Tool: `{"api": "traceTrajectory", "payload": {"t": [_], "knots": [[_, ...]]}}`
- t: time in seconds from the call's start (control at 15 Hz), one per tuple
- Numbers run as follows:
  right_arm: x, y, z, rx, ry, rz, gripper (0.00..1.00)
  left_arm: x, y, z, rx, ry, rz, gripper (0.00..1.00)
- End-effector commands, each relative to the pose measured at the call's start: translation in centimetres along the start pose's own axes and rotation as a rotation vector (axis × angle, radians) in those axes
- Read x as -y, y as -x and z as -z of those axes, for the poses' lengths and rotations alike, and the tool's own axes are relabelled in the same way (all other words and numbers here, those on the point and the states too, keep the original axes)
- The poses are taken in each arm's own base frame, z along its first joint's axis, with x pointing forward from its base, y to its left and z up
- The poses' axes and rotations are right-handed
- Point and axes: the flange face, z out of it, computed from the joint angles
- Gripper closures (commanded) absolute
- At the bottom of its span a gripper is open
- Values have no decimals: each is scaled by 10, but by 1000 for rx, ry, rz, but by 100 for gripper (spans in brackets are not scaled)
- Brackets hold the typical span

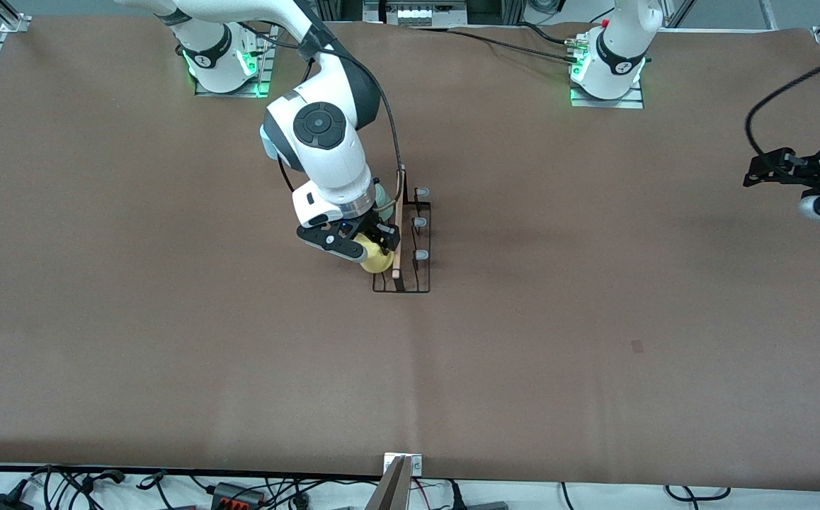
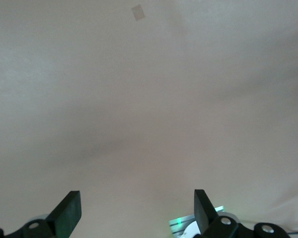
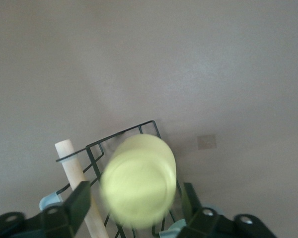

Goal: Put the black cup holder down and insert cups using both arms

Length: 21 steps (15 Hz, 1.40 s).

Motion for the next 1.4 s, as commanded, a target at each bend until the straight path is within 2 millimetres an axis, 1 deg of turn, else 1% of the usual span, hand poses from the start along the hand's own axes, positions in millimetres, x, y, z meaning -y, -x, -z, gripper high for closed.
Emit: {"api": "traceTrajectory", "payload": {"t": [0.0, 0.07, 0.2, 0.27, 0.33, 0.47, 0.53, 0.6, 0.67, 0.73, 0.8, 0.87, 0.93, 1.0, 1.07, 1.13, 1.33], "knots": [[-22, -46, 35, -28, -12, 29, 0, -7, 0, 9, 10, -36, -3, 0], [-43, -67, 49, -11, 26, 72, 0, -8, -1, 8, 10, -35, -3, 0], [-92, -110, 91, 12, 67, 155, 0, -15, -5, 7, 1, -40, -10, 0], [-124, -132, 118, 27, 83, 184, 0, -19, -5, 8, -11, -41, -6, 0], [-167, -160, 144, 43, 105, 199, 0, -21, -4, 5, -22, -40, 11, 0], [-236, -196, 182, 63, 122, 285, 0, -25, 5, 4, -43, -44, 17, 0], [-275, -213, 200, 74, 133, 326, 0, -26, 10, 5, -59, -46, 20, 0], [-311, -225, 222, 67, 136, 357, 0, -28, 13, 6, -81, -43, 20, 0], [-347, -236, 239, 61, 143, 361, 0, -27, 14, 7, -95, -22, 25, 0], [-378, -244, 256, 46, 146, 354, 0, -27, 14, 7, -99, -17, 27, 0], [-400, -247, 269, 35, 146, 336, 0, -27, 14, 9, -103, -17, 27, 0], [-415, -246, 279, 38, 144, 309, 0, -28, 12, 9, -108, -19, 25, 0], [-417, -242, 284, 55, 149, 298, 0, -29, 12, 11, -115, -22, 24, 0], [-415, -233, 289, 91, 155, 299, 0, -29, 12, 10, -115, -22, 25, 0], [-408, -227, 288, 136, 157, 306, 0, -29, 12, 10, -116, -22, 25, 0], [-407, -230, 290, 140, 154, 299, 0, -30, 11, 10, -115, -22, 22, 0], [-400, -231, 283, 148, 149, 324, 0, -31, 9, 9, -113, -22, 21, 0]]}}
